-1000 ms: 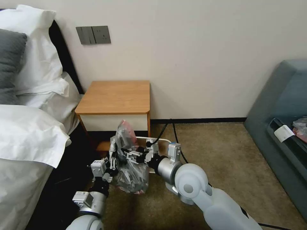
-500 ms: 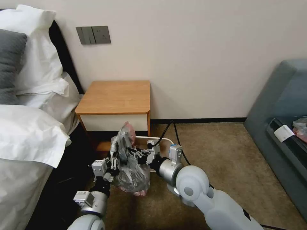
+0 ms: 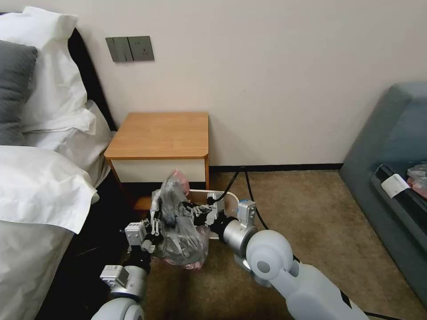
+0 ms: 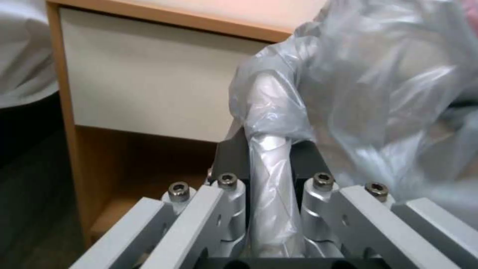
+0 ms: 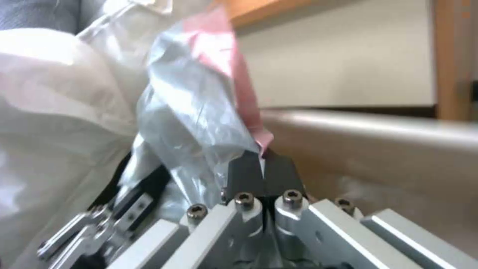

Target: Pick up the garbage bag from the table and place it over the trash can.

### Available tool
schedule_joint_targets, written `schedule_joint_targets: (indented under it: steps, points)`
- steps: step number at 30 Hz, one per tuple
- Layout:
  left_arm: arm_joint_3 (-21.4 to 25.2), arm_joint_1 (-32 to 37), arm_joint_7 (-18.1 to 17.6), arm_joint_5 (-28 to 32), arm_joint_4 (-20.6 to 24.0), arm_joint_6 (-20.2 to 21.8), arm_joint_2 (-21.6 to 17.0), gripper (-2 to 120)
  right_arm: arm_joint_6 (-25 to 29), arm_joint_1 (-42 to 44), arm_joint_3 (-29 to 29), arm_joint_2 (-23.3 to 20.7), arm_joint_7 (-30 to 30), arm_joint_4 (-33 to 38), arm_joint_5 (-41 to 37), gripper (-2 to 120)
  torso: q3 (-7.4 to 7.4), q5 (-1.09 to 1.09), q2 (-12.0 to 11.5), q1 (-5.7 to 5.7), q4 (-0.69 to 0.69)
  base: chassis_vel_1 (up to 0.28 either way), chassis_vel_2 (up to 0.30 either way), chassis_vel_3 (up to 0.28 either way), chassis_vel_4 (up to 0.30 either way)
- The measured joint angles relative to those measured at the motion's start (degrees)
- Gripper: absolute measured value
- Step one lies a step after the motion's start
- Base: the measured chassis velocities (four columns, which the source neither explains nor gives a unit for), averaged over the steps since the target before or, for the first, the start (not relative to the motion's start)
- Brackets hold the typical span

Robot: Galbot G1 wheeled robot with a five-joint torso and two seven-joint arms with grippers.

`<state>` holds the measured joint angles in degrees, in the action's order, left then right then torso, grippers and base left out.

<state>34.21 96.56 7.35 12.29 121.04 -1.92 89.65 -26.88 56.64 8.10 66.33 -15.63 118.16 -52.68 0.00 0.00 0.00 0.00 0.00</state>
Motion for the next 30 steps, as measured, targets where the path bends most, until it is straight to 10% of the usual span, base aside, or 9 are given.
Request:
schedule_joint_targets:
  steps: [30]
  points:
    - [5.0,-1.4,0.0,4.2,0.0,0.8,-1.1,11,4.8,3.8,-9.1,-6.4,3.4,-1.8,10.2,0,0.00,0.00,0.0,0.00,0.00,0.000,0.000,0.000,0.000]
